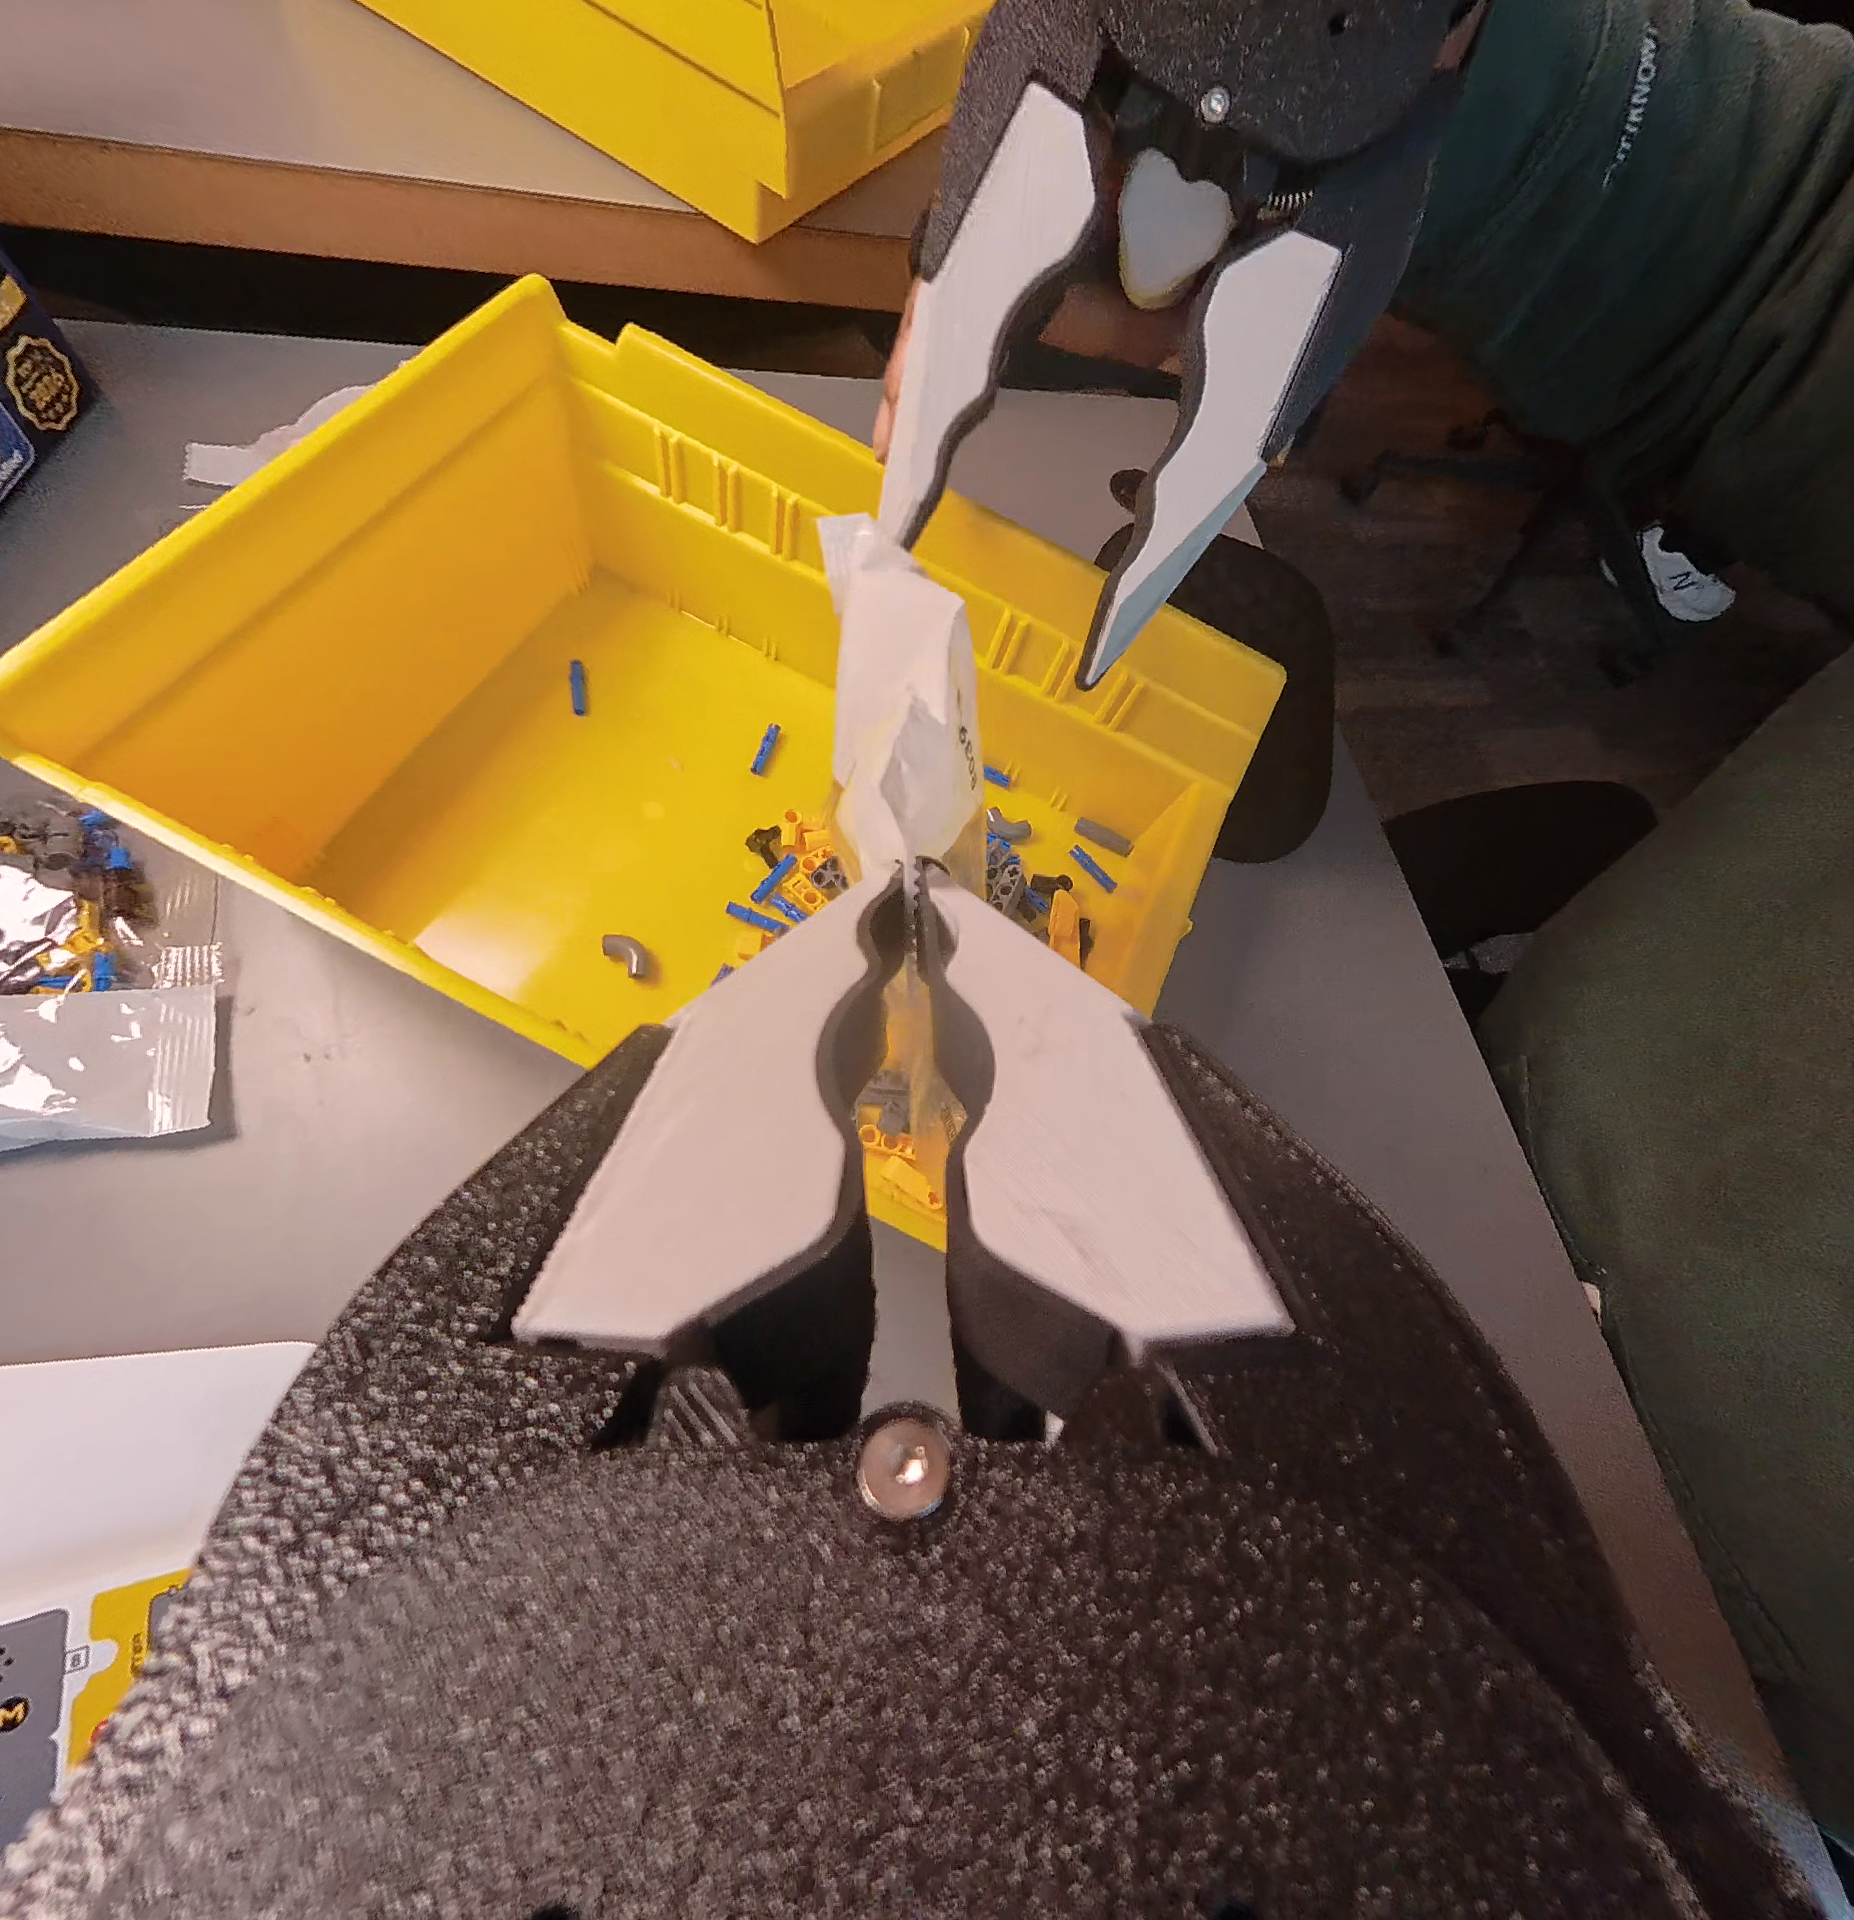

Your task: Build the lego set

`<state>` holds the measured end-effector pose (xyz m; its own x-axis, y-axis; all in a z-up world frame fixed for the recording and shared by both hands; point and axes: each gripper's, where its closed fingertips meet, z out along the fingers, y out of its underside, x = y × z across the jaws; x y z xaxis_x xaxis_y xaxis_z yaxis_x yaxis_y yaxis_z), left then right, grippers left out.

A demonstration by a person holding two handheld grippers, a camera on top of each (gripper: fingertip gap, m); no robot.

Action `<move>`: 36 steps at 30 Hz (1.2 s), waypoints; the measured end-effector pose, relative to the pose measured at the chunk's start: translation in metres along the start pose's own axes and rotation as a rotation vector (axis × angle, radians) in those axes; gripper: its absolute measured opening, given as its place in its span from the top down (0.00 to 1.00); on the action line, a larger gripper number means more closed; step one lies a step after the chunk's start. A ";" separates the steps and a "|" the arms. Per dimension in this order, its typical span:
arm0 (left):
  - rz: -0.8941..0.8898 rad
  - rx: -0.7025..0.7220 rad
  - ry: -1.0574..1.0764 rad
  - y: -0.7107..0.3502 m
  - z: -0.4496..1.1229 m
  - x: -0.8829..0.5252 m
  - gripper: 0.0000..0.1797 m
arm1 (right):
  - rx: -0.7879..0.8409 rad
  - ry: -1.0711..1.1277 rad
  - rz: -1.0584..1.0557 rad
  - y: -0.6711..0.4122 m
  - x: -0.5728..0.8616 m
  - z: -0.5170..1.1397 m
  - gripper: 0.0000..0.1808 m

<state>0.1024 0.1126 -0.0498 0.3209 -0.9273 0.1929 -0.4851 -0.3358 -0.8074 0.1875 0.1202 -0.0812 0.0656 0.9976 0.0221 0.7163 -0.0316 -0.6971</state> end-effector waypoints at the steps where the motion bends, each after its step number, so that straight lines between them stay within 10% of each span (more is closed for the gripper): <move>1: 0.008 -0.007 0.006 0.001 0.002 0.001 1.00 | 0.011 0.009 -0.009 -0.003 0.002 0.000 0.68; 5: 0.044 -0.028 0.028 0.000 0.008 0.008 1.00 | 0.017 0.070 -0.066 -0.013 0.015 0.006 0.59; 9: 0.079 -0.047 0.027 0.001 0.006 0.011 1.00 | -0.017 0.152 -0.143 -0.013 0.031 0.002 0.78; 14: 0.121 -0.058 0.041 0.005 0.006 0.015 1.00 | 0.010 0.147 -0.216 -0.028 0.028 -0.004 0.55; 17: 0.136 -0.058 0.037 0.002 0.008 0.017 1.00 | -0.086 -0.029 -0.345 -0.010 -0.011 0.011 1.00; 30: 0.088 0.082 -0.015 -0.028 0.017 -0.001 1.00 | -0.067 -0.017 -0.208 -0.015 0.009 -0.026 1.00; 32: 0.101 0.138 -0.024 -0.040 0.017 -0.009 1.00 | -0.089 0.060 -0.254 -0.021 0.022 -0.022 0.87; 36: 0.123 0.201 -0.185 -0.057 0.015 -0.044 0.99 | -0.126 0.237 -0.322 -0.039 0.059 -0.018 1.00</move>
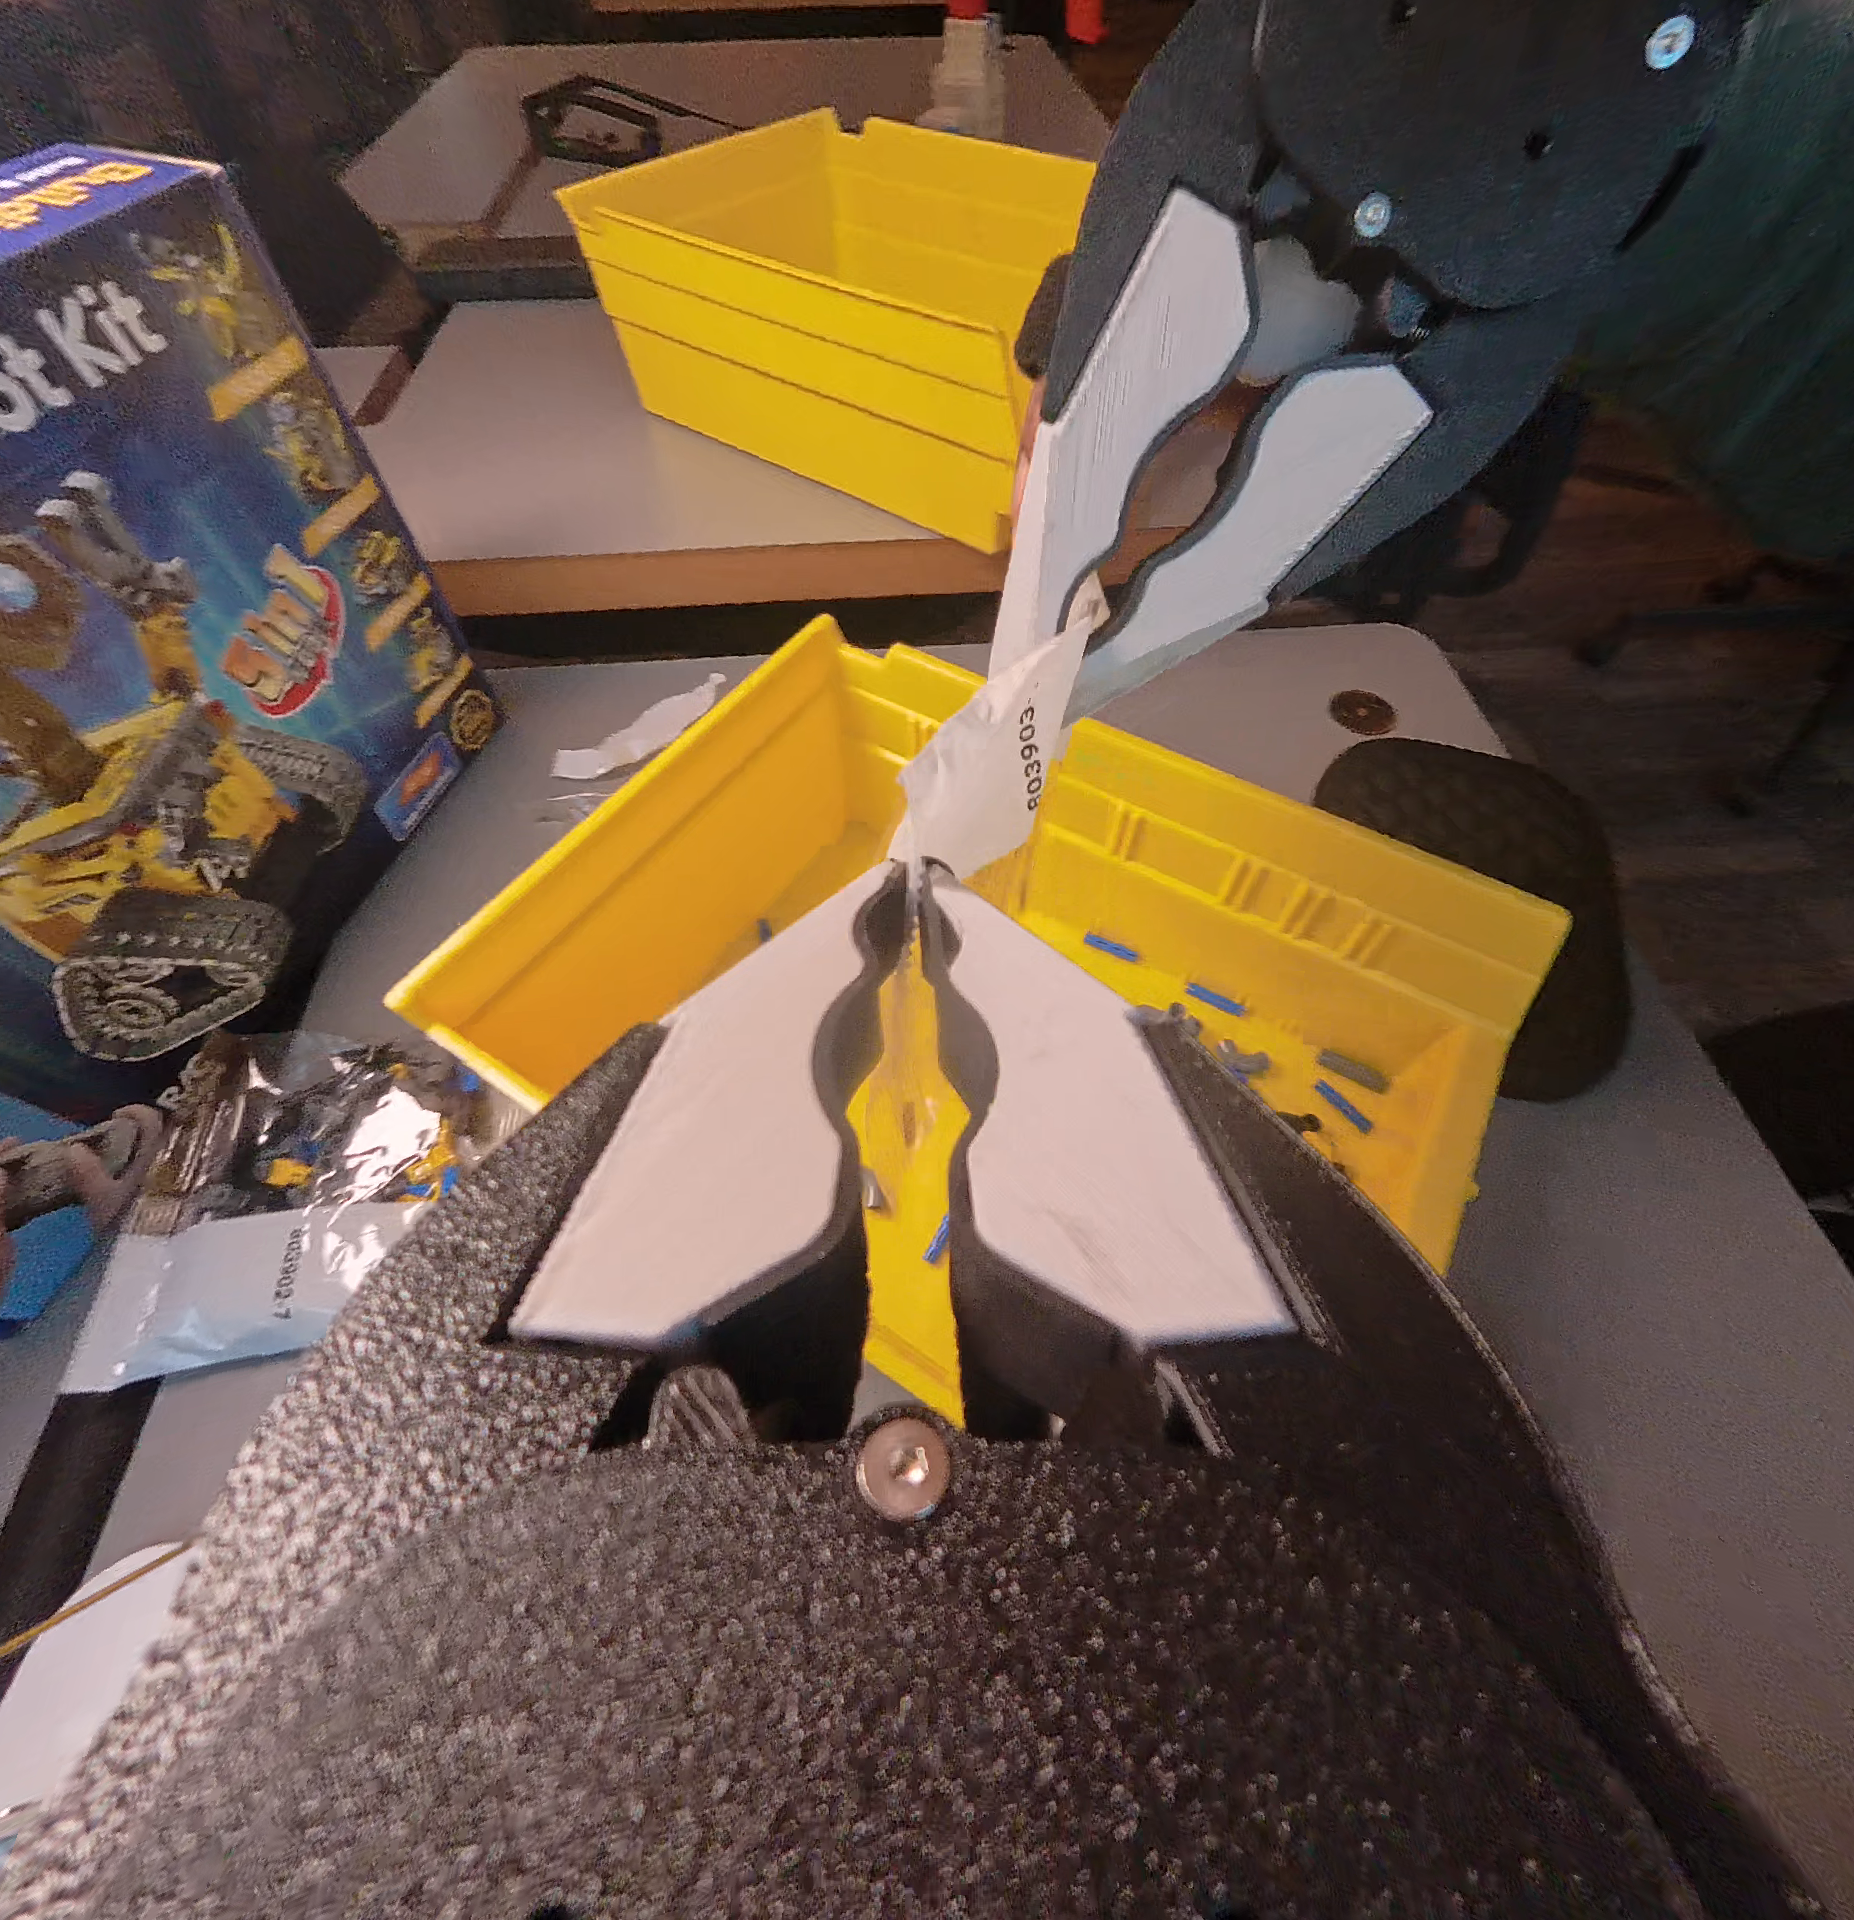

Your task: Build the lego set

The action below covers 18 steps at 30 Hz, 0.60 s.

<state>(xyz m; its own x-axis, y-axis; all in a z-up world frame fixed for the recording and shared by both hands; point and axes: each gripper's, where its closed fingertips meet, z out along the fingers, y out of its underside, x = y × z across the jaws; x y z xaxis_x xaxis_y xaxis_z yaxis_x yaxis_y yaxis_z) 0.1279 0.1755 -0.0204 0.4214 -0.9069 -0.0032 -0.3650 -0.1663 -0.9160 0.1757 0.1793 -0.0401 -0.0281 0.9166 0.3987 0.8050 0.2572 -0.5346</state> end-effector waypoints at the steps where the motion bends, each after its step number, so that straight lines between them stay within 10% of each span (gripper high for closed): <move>1: 0.000 -0.018 -0.036 0.003 0.002 -0.007 0.99 | -0.038 0.056 -0.012 0.003 0.013 0.002 1.00; 18: 0.030 -0.166 -0.213 0.056 -0.009 -0.013 0.88 | -0.448 0.114 -0.187 0.090 0.043 0.090 1.00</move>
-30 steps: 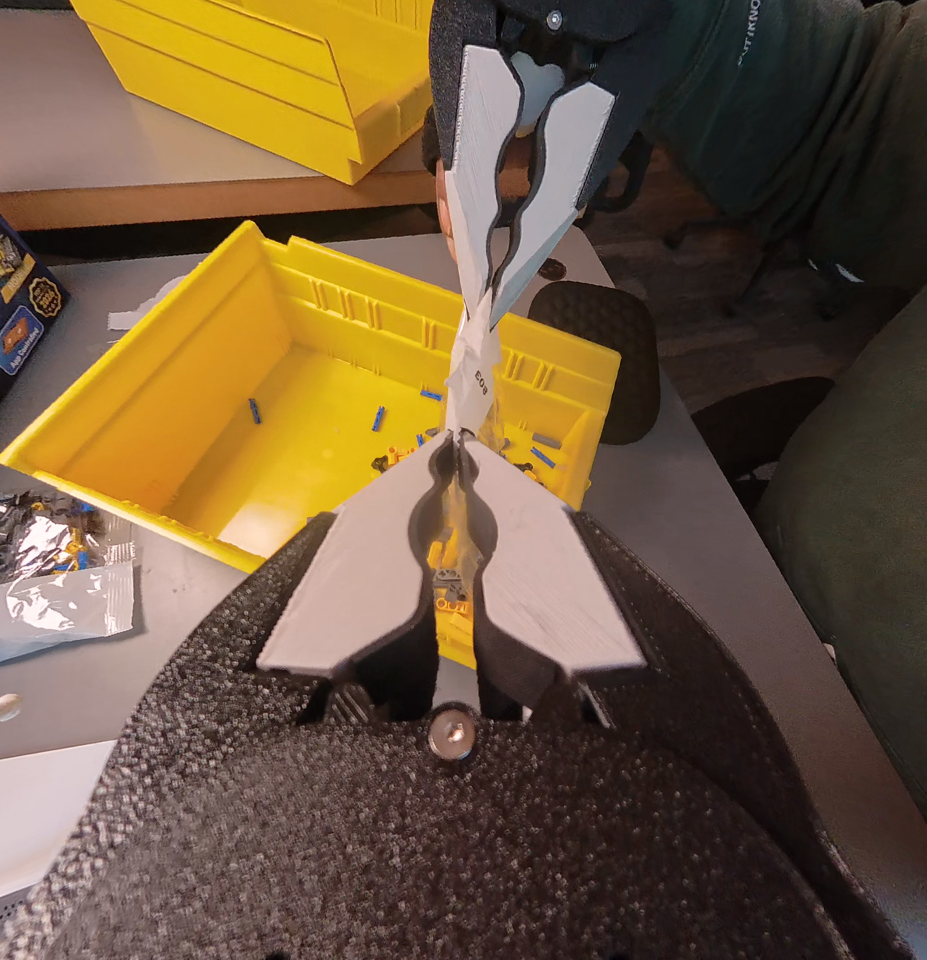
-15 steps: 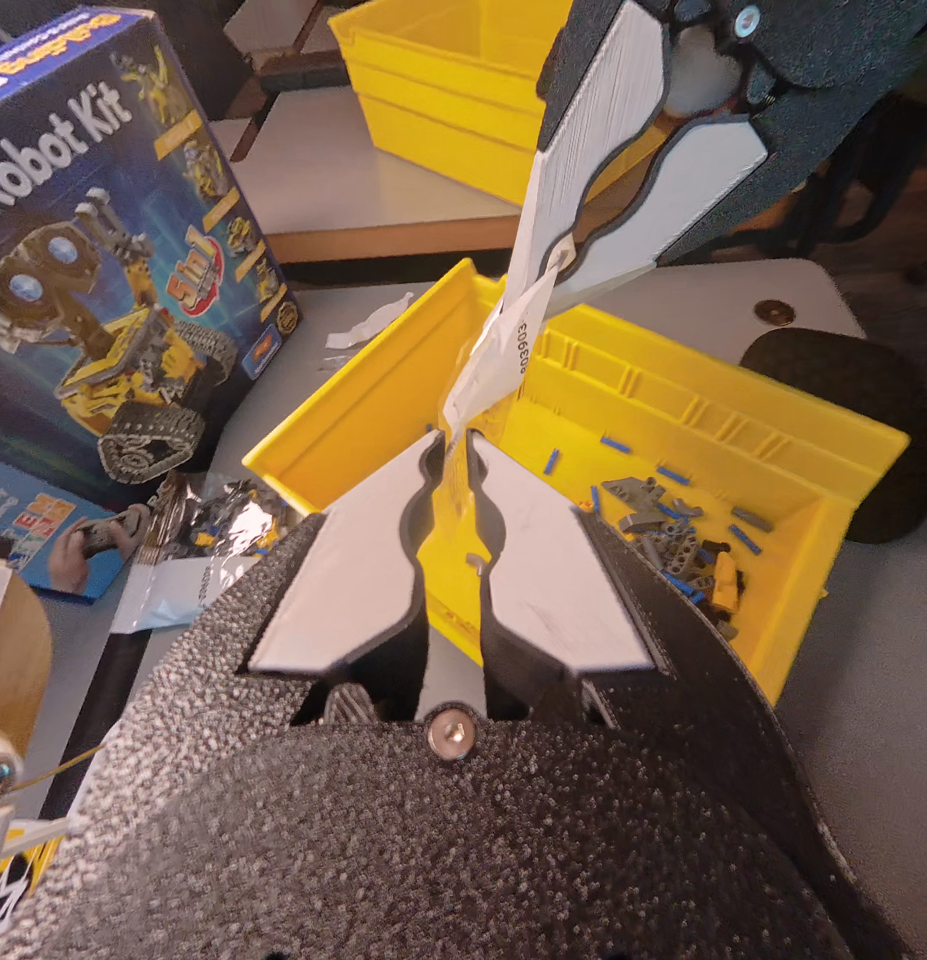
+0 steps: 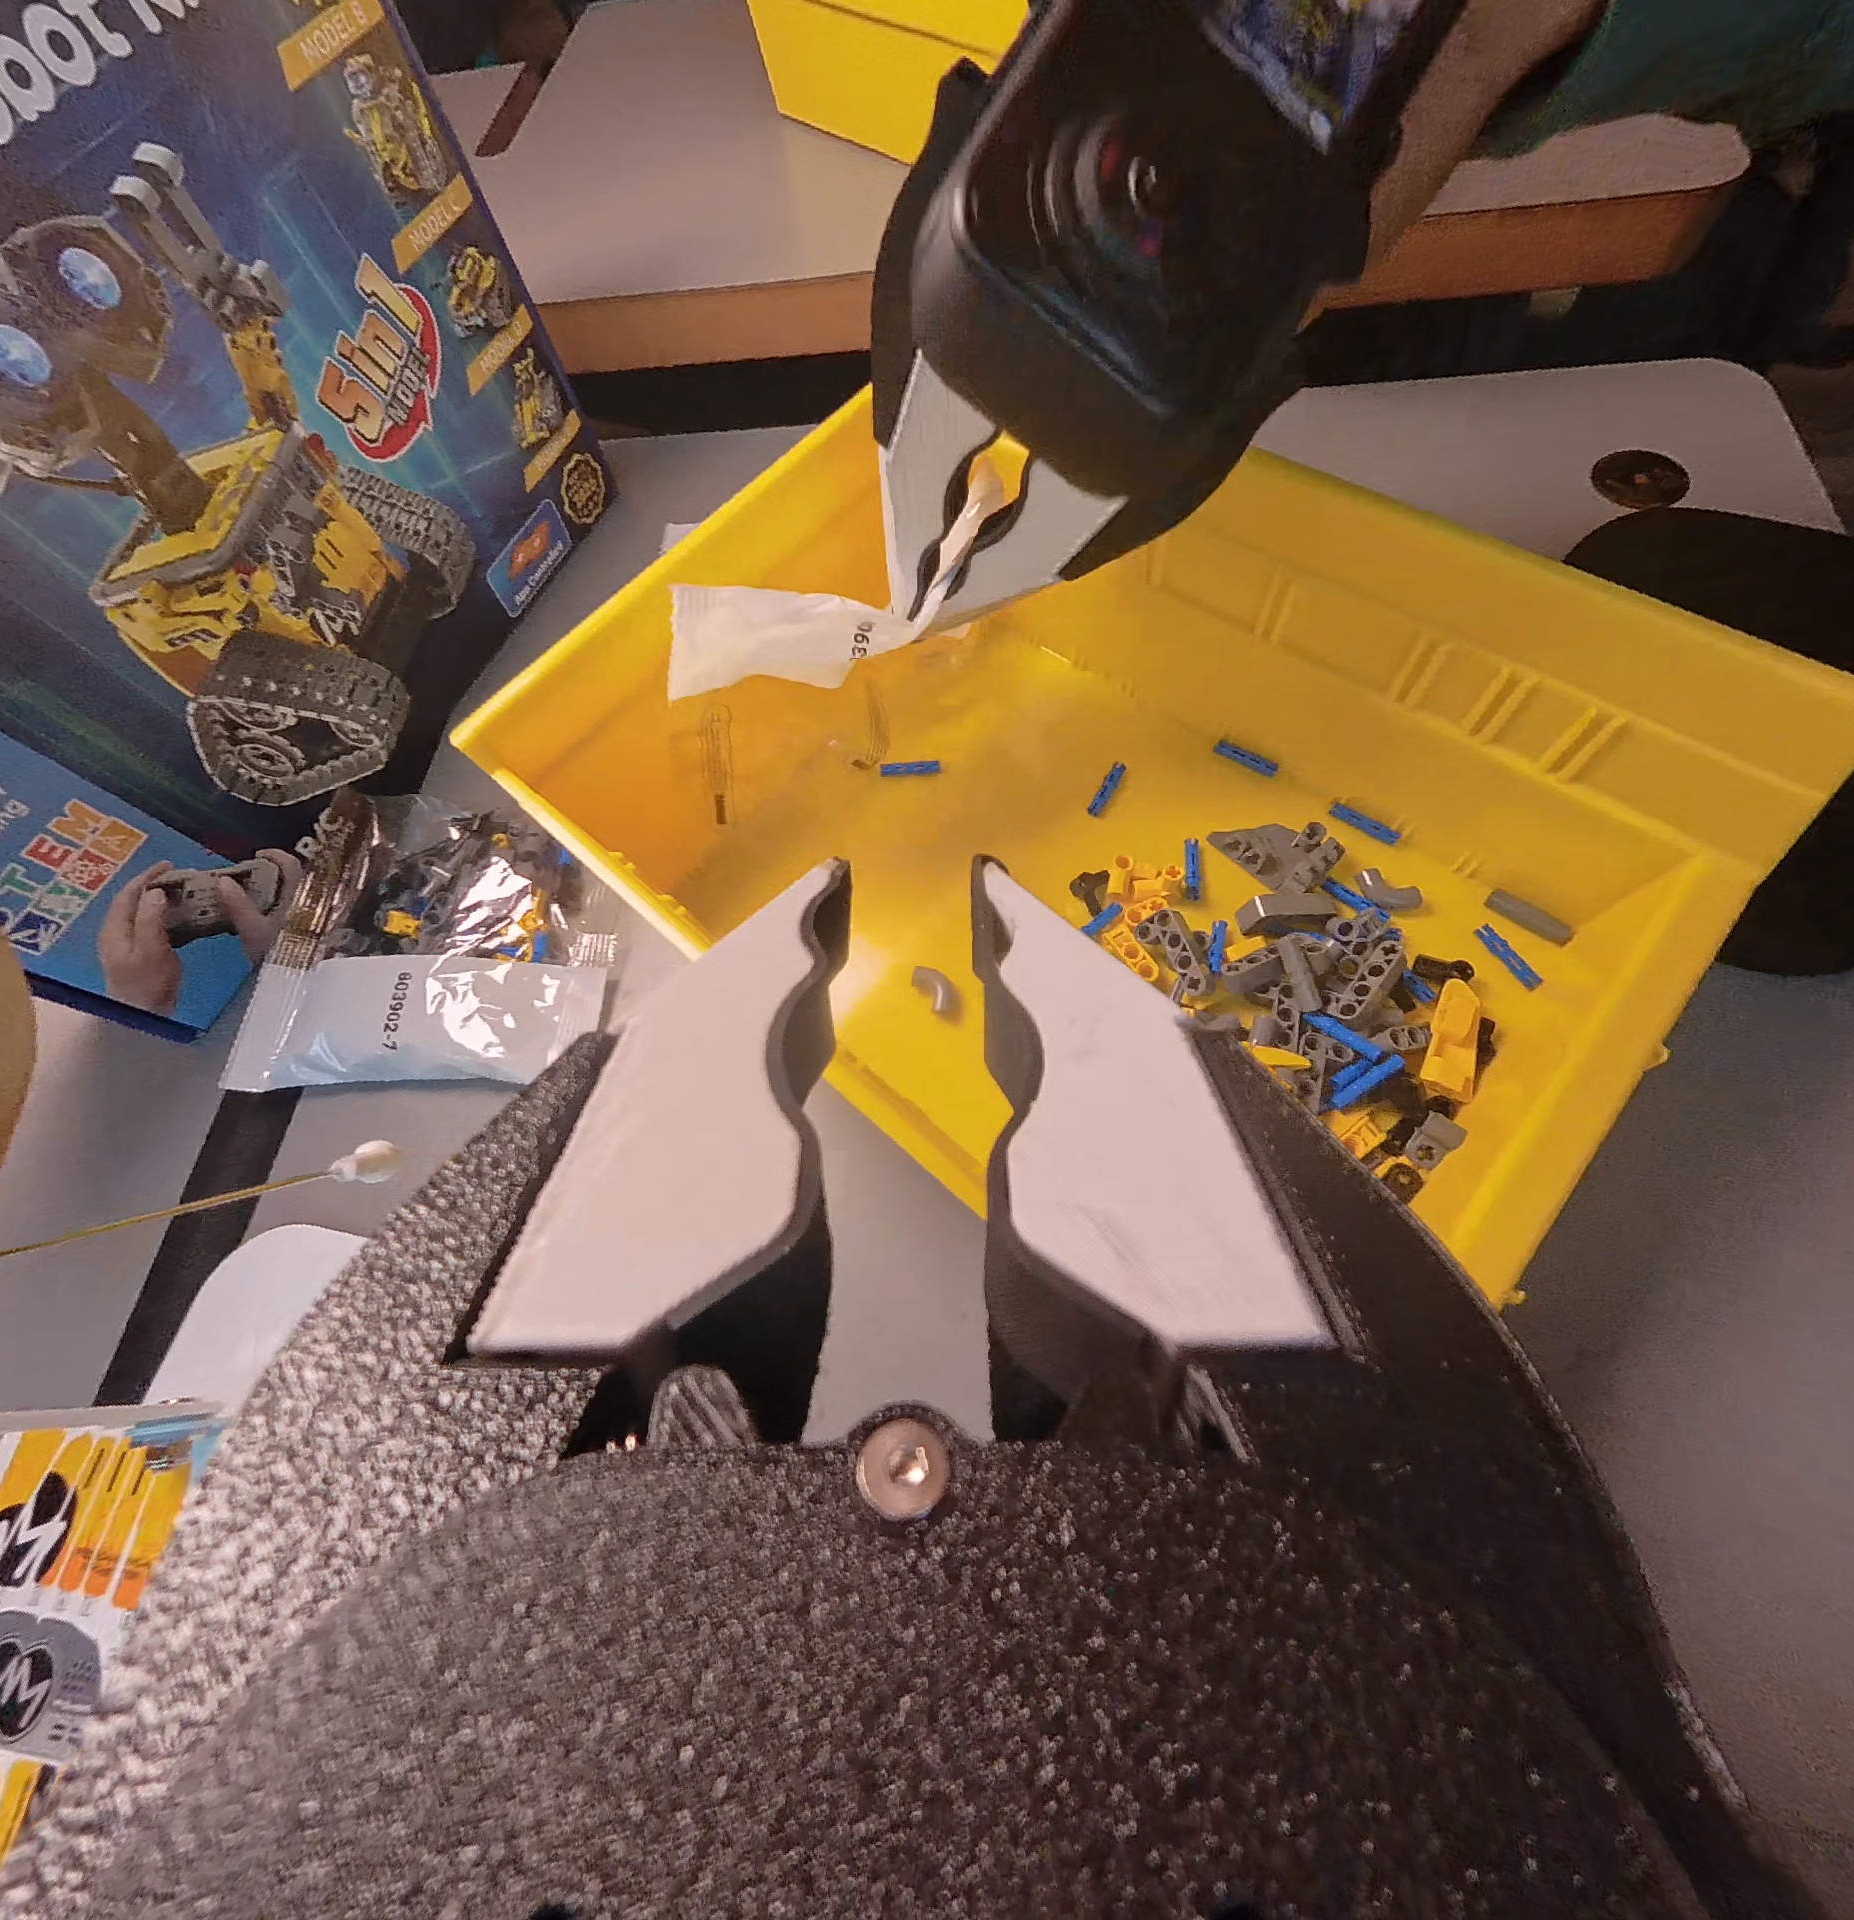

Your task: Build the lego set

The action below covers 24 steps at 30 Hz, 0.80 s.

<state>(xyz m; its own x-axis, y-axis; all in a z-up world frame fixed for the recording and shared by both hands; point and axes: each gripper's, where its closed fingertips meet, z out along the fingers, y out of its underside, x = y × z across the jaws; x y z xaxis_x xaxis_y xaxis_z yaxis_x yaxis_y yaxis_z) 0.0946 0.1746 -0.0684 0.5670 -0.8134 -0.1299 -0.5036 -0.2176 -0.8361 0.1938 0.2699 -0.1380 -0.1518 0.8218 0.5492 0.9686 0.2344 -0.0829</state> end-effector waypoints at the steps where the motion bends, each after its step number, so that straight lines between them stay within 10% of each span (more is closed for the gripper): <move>1: -0.006 0.004 0.012 0.001 -0.001 0.003 0.88 | 0.036 -0.068 0.023 -0.004 -0.008 -0.004 1.00; 9: -0.028 0.022 0.057 0.008 -0.010 0.015 0.88 | 0.225 -0.508 0.105 -0.026 -0.077 -0.060 1.00; 24: -0.133 0.057 0.066 0.013 -0.016 0.007 0.84 | 0.578 -0.362 0.349 -0.045 0.003 -0.091 1.00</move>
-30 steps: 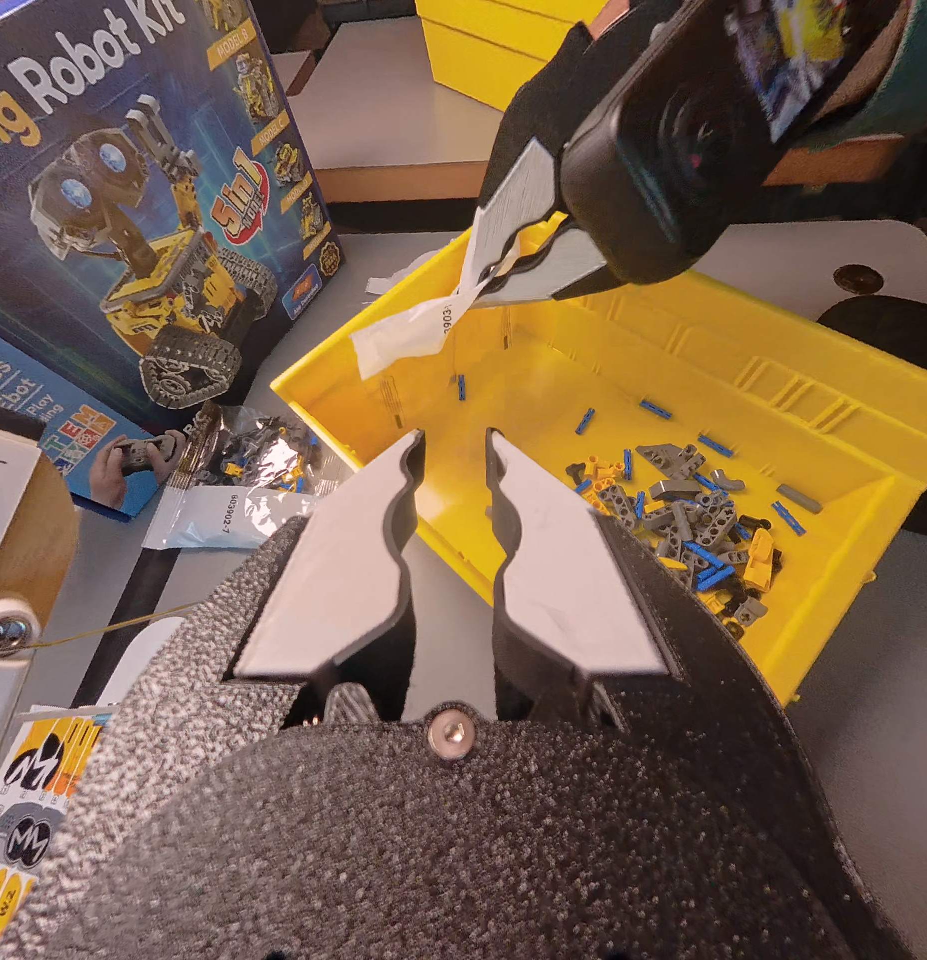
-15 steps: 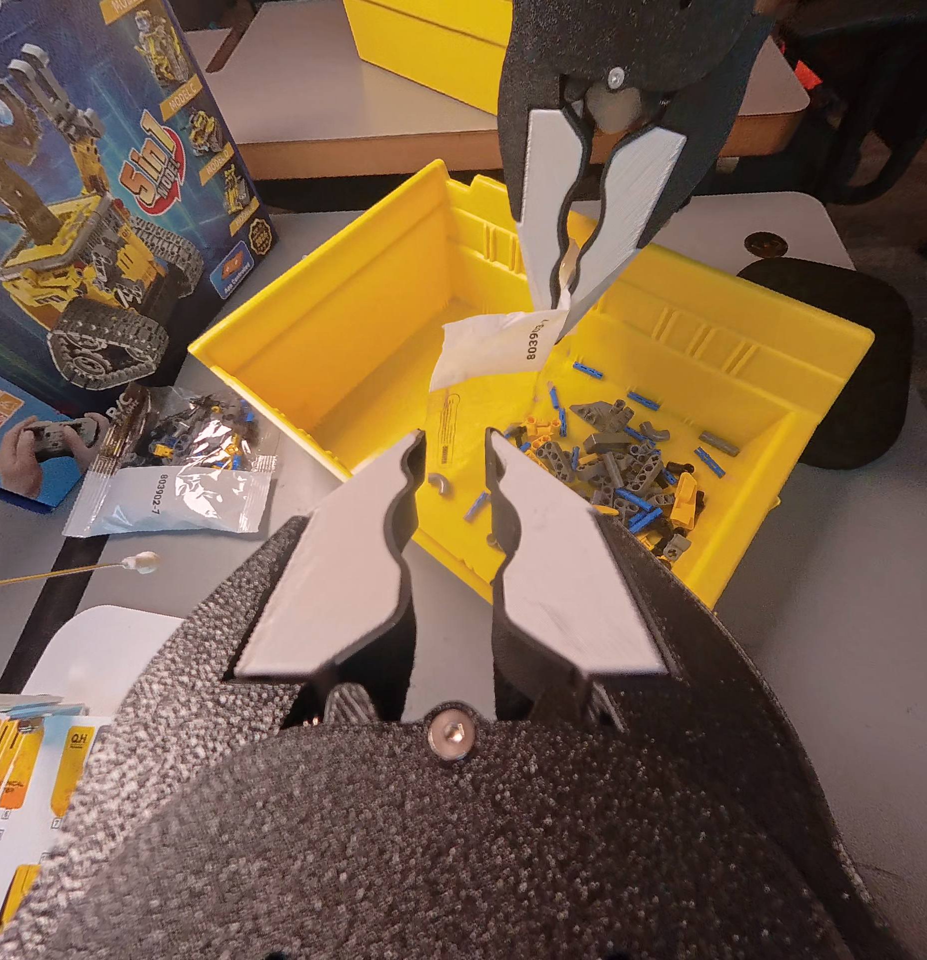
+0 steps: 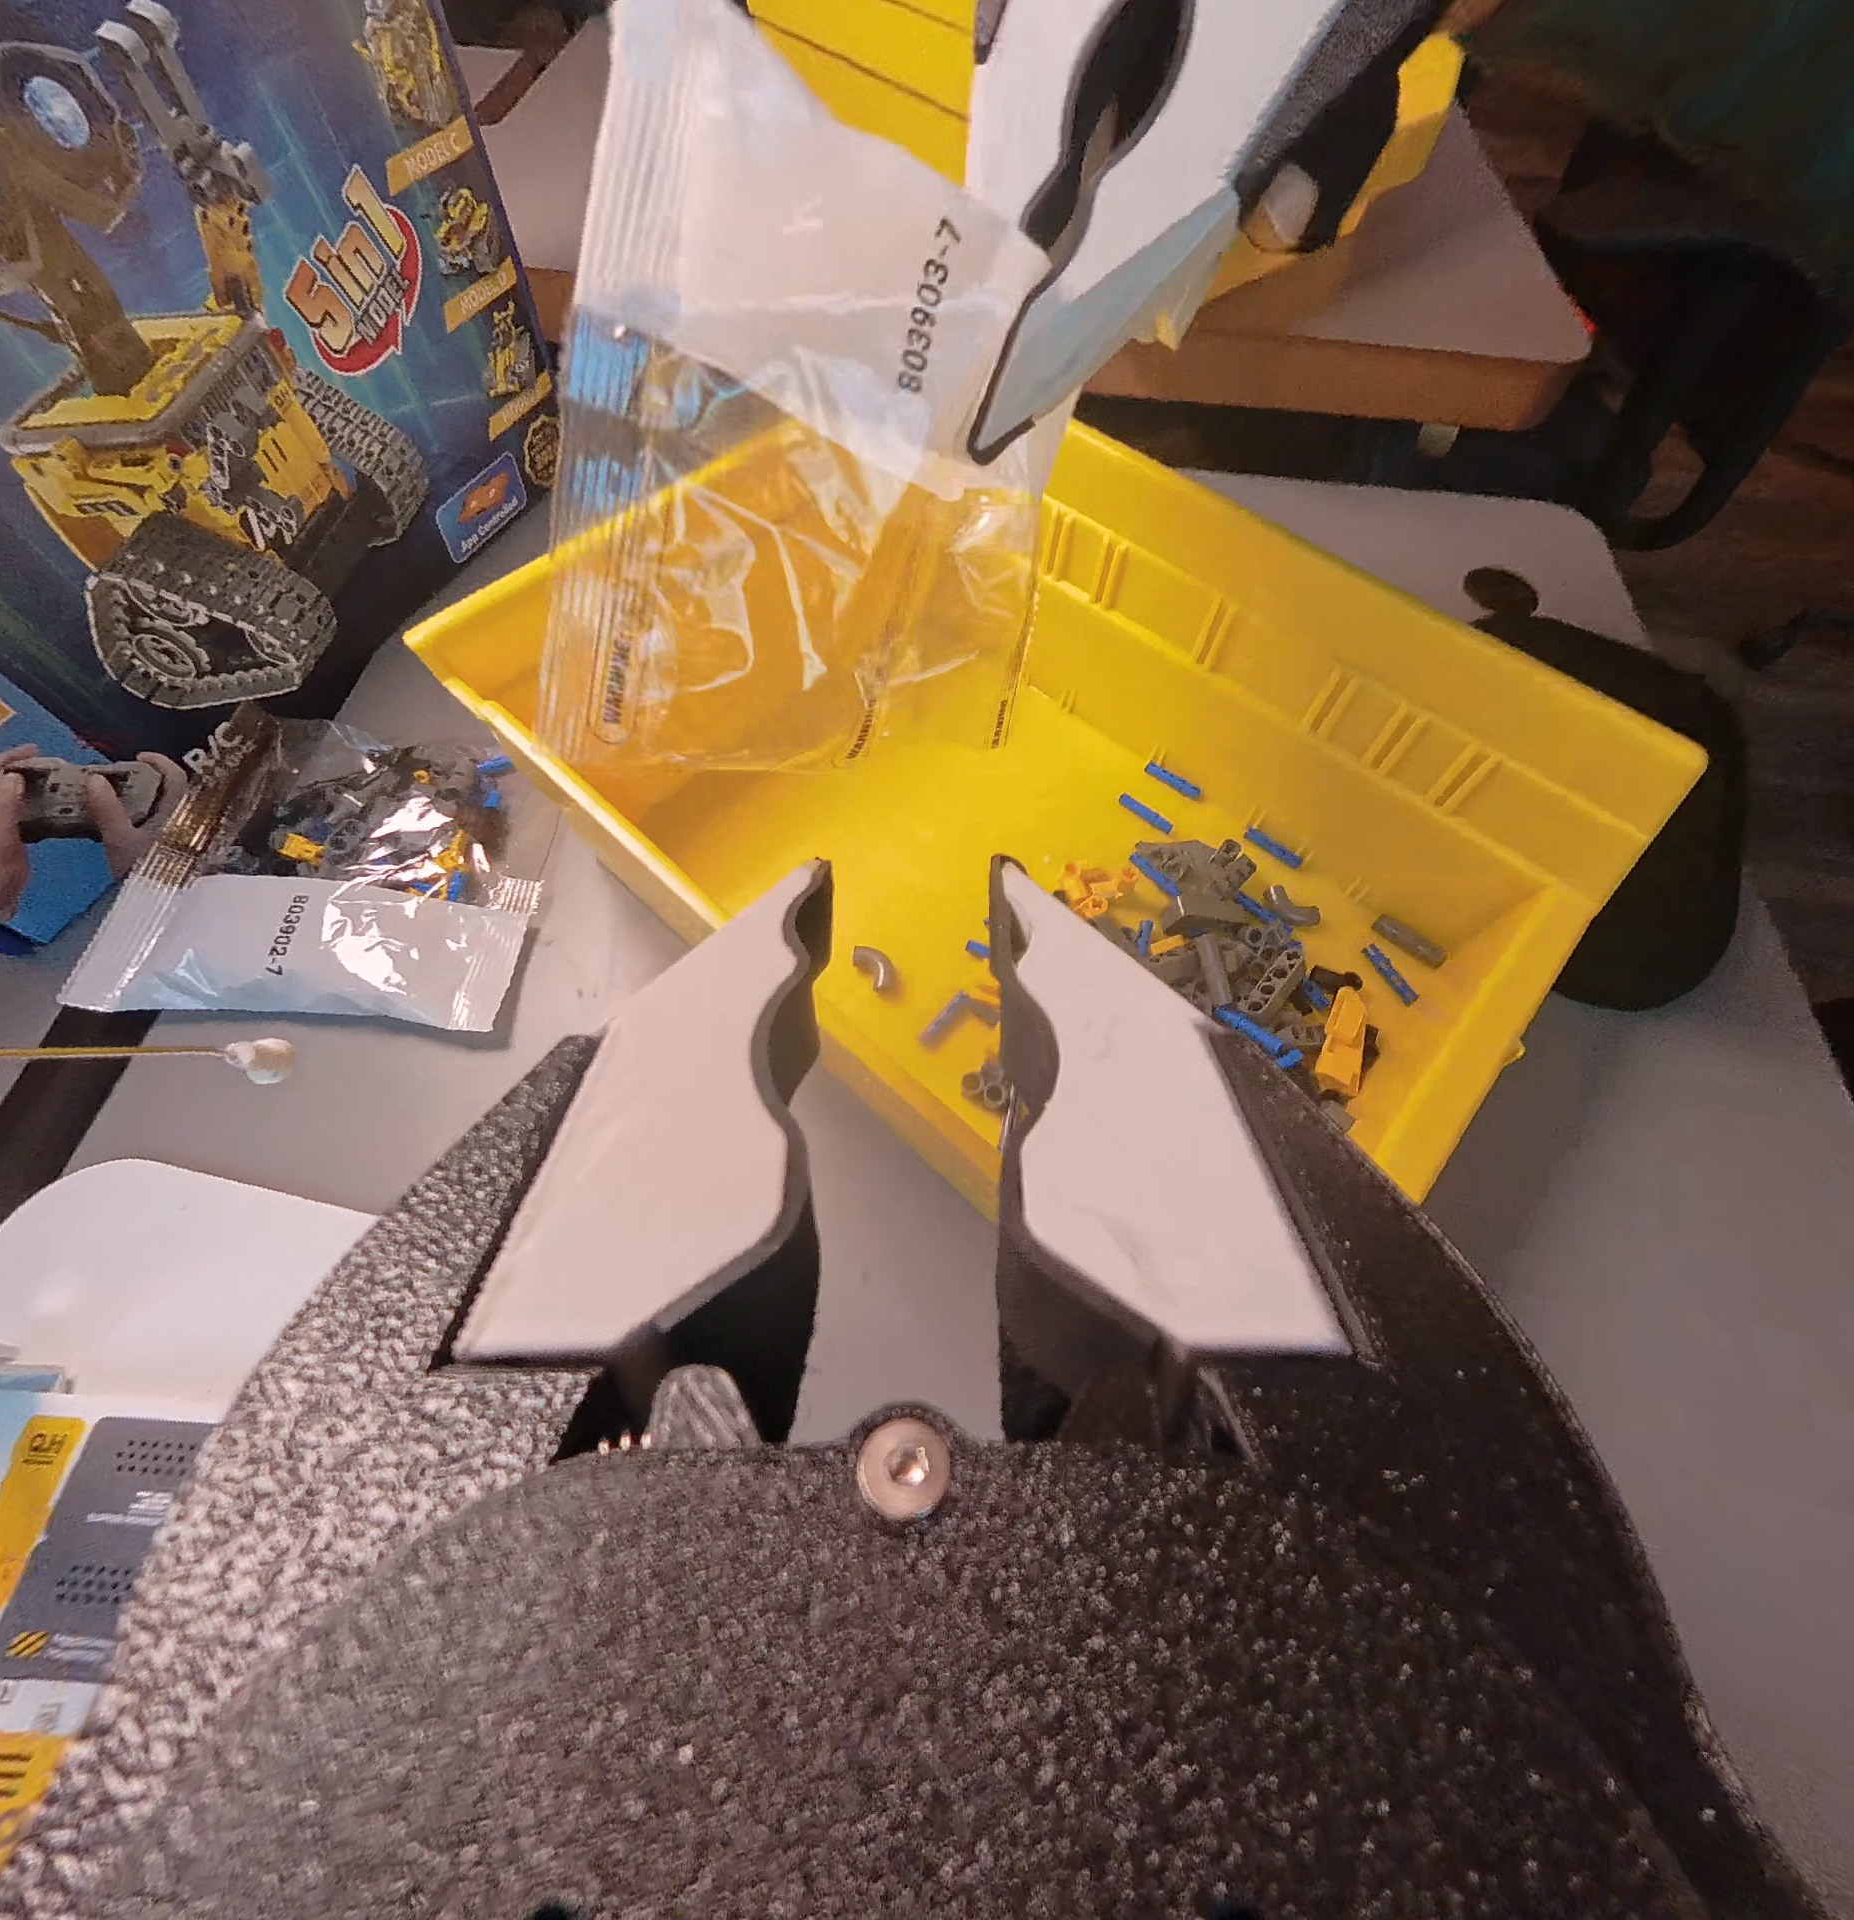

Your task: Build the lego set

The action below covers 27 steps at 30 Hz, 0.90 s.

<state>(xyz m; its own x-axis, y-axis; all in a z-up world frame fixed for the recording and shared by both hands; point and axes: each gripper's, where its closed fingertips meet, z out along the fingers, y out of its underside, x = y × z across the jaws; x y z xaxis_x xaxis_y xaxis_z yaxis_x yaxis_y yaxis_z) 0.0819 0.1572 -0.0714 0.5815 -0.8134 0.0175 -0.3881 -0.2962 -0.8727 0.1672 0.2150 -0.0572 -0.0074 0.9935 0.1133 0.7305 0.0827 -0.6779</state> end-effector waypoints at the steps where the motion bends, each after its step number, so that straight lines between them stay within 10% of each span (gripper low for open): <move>1: -0.038 0.028 0.016 -0.003 -0.001 -0.002 0.81 | 0.084 -0.012 0.002 -0.010 -0.003 -0.004 1.00; 6: -0.273 0.339 0.299 -0.050 -0.012 0.005 0.62 | 0.521 -0.079 0.039 -0.054 -0.030 -0.036 1.00; 10: -0.223 0.411 0.446 -0.076 -0.013 0.023 0.99 | 0.607 -0.081 0.071 -0.052 -0.042 -0.034 1.00; 21: 0.552 -0.599 0.082 -0.038 0.052 -0.025 1.00 | 0.093 0.362 -0.054 0.008 0.006 -0.033 0.65; 27: 0.664 -0.753 0.073 -0.034 0.097 -0.040 0.97 | -0.007 0.388 0.064 0.026 0.035 -0.001 1.00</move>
<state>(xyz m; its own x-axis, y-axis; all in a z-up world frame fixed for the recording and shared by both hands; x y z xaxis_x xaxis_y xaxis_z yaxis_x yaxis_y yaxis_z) 0.1415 0.2483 -0.0894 0.0475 -0.9500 -0.3085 -0.9833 0.0098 -0.1816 0.1865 0.2522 -0.0705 0.2963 0.8933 0.3381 0.7259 0.0194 -0.6875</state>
